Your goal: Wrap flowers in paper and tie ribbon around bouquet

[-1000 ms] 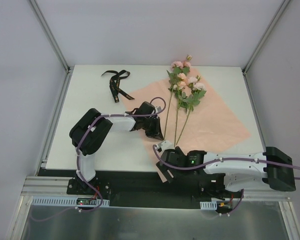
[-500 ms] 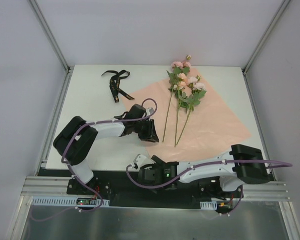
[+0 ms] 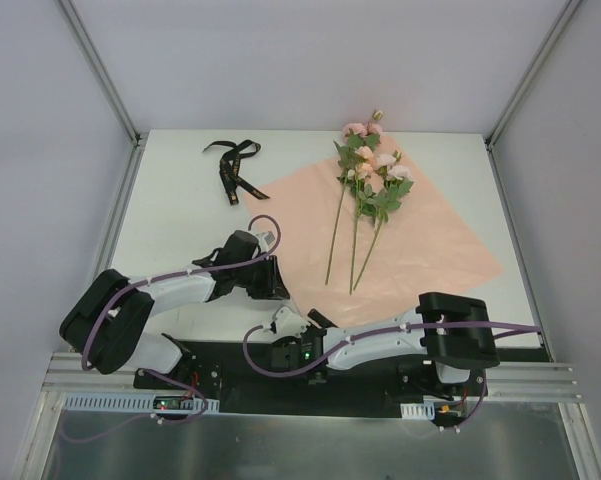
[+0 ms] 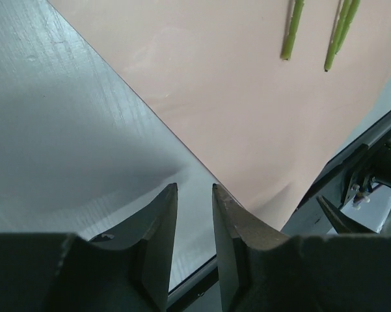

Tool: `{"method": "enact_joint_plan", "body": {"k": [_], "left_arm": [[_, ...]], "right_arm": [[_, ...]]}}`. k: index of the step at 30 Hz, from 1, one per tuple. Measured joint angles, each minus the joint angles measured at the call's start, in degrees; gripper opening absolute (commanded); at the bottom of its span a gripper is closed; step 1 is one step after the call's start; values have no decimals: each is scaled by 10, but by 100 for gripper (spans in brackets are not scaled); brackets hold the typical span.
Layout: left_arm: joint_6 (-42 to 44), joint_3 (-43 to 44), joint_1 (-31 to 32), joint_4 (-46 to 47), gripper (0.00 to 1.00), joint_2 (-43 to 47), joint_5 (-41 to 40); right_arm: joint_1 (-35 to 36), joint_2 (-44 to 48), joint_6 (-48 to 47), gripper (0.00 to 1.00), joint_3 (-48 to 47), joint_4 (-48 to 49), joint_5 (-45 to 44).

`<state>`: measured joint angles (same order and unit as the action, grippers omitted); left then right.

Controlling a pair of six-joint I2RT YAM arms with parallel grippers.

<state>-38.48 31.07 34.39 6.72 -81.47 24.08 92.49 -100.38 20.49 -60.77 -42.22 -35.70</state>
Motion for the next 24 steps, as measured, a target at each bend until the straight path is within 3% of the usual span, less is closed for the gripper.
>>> {"method": "enact_joint_plan", "body": {"k": [3, 6, 10, 20, 24], "left_arm": [[0, -10, -5, 2, 28, 33, -6], [0, -12, -12, 5, 28, 51, -7], [0, -13, -15, 7, 28, 55, -6], [-1, -13, -15, 10, 28, 51, -5], [-9, -10, -15, 19, 22, 34, 5]], "right_arm": [[0, -7, 4, 70, 0, -7, -1], [0, -7, 6, 59, 0, -10, -3], [0, -6, 9, 38, 0, -20, -10], [-7, 37, 2, 20, 9, -39, -31], [-27, 56, -27, 18, 27, -25, -47]]}}
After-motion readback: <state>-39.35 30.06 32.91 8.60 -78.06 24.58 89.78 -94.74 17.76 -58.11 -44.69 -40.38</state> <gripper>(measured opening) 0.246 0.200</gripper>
